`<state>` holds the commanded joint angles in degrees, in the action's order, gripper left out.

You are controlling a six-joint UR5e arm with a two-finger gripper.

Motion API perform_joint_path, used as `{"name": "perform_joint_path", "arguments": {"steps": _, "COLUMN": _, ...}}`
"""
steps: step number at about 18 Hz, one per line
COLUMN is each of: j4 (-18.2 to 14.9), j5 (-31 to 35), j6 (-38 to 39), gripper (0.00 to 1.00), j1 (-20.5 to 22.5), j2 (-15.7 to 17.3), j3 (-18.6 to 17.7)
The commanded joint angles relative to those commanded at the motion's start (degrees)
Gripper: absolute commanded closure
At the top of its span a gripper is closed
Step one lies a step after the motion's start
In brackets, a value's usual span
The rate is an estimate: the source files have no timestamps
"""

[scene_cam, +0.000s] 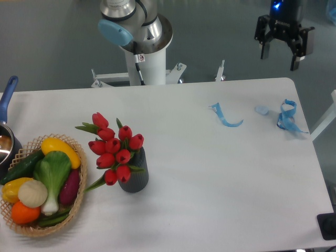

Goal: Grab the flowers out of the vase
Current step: 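Move the open gripper from its start pose toward the tulip vase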

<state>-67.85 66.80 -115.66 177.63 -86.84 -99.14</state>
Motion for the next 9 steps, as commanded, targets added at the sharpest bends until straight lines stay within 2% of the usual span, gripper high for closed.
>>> {"name": "perform_joint_path", "arguments": {"steps": 6, "j4": 0.09, "j5": -0.09, "j6": -0.09, "gripper": 0.0, "j1": -0.35, "j2": 0.88, "j3": -1.32}}
{"name": "perform_joint_path", "arguments": {"steps": 9, "j4": 0.09, "j5": -2.36, "j6": 0.09, "gripper": 0.0, "j1": -0.35, "j2": 0.88, "j3": -2.81}}
